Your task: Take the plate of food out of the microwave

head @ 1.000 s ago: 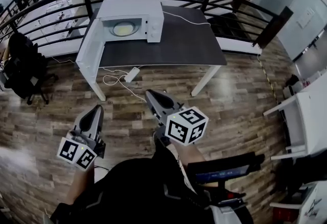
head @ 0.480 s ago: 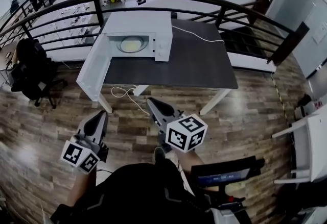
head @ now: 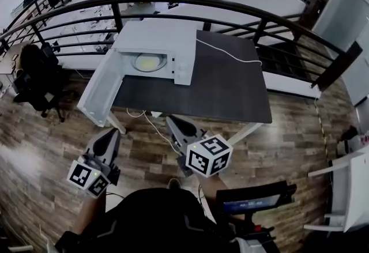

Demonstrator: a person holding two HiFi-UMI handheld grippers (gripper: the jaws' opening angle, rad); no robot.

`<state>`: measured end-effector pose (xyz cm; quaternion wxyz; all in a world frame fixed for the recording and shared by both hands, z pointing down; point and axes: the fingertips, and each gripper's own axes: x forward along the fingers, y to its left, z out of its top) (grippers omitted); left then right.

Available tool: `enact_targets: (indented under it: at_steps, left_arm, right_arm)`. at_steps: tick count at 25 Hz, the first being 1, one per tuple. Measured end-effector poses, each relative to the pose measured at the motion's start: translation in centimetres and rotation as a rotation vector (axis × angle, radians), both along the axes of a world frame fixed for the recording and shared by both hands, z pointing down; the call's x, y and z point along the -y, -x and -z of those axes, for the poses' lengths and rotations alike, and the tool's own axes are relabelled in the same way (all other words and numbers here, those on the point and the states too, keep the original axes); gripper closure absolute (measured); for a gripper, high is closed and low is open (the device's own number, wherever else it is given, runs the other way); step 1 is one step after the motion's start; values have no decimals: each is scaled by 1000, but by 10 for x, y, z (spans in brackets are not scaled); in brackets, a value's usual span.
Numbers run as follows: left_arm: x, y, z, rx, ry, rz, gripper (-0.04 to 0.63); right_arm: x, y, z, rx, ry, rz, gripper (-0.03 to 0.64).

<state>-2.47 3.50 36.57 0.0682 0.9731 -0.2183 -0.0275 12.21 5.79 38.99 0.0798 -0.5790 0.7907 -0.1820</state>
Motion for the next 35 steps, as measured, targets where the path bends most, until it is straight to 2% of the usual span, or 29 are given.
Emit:
enact_targets:
  at_steps: [5,11,16,21,26,31,35]
  left_arm:
    - [18,-25,-1,14,-7,41,591]
    - [39,-40,-4,34,-5,46,591]
    - [76,-34,-2,24,-4,33,591]
    - [114,-26,6,6,-7,4,591]
    - [146,-19,7,-1,-12,-50,591]
    - [177,-8,-1,40,6,-68,591]
    - [191,-2,-1,19,7,-126,591]
  right_arm:
    - [23,-31,-4,-2,3,29,615]
    - [48,-47,-11,6,18,34,615]
    - [82,-39,-11,-6,29,19,615]
    - [114,-28,1,-75,9,-13,615]
    - [144,-16,3,-69,8,-51,615]
    - [168,4,0,-102,25,-81,615]
    - [184,13,-2,-105,28,-115,615]
